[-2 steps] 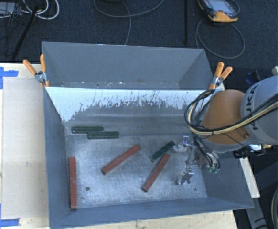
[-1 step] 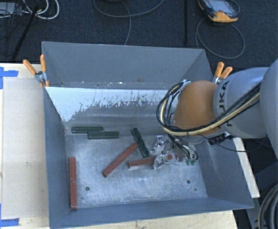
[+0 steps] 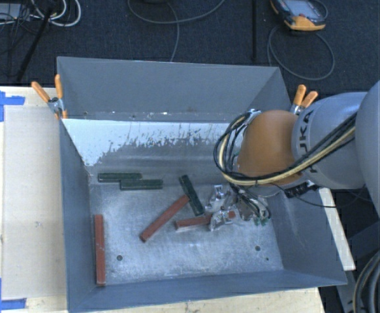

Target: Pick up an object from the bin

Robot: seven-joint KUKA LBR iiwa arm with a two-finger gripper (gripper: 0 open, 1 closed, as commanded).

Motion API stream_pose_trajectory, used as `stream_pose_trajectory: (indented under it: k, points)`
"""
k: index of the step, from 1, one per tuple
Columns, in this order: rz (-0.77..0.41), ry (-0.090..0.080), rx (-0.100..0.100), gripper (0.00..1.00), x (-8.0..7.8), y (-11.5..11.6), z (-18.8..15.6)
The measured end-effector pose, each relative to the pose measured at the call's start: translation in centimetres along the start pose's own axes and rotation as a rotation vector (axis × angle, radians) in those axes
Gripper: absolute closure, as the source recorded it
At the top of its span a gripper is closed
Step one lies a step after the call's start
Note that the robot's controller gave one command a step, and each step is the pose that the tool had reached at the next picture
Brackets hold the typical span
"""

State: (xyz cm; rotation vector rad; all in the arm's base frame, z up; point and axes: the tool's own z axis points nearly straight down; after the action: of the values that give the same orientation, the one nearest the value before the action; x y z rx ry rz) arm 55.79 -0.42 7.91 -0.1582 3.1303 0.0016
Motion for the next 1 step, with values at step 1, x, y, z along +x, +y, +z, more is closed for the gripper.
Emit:
stream_pose_trajectory:
  k: [1]
  points:
    - [0.066,0.006,-0.001,1.0,-0.15,0.1,0.12]
